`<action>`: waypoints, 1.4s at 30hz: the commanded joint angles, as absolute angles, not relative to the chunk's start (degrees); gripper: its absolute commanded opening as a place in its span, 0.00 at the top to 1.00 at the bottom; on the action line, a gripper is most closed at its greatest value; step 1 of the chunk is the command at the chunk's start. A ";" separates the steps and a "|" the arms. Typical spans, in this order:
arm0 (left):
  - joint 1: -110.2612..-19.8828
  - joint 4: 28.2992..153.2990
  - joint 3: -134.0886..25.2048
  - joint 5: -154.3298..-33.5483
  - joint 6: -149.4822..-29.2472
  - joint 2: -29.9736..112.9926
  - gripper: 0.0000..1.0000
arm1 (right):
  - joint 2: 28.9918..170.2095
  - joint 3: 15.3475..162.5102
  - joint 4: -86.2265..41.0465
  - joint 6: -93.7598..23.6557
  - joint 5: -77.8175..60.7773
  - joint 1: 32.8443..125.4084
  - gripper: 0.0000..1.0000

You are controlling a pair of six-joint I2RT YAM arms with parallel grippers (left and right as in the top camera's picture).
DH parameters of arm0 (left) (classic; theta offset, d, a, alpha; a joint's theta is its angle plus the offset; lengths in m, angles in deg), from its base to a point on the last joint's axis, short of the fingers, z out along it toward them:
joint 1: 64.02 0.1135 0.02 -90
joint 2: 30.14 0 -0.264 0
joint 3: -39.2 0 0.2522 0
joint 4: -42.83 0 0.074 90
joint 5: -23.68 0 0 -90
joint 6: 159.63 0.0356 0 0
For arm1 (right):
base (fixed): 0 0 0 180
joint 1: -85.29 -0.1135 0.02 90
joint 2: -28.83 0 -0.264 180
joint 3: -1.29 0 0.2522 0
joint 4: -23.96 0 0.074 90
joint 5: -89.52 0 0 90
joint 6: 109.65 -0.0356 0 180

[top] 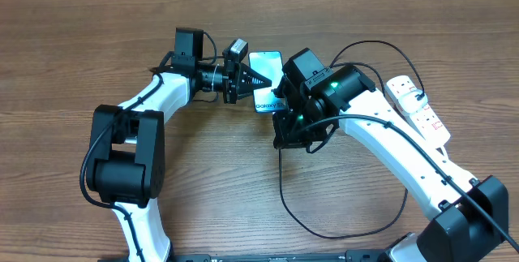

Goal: Plug charger to phone and switch on socket

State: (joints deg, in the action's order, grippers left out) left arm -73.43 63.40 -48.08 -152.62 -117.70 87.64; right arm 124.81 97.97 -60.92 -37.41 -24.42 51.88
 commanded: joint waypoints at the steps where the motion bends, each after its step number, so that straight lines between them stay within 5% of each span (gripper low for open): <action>1: -73.54 63.18 -48.23 -153.96 -119.14 87.59 0.96 | 125.07 99.56 -60.54 -37.50 -24.12 51.93 0.96; 42: -73.41 63.14 -48.23 -154.48 -119.78 87.59 0.96 | 125.07 99.56 -60.35 -37.50 -26.04 51.93 0.96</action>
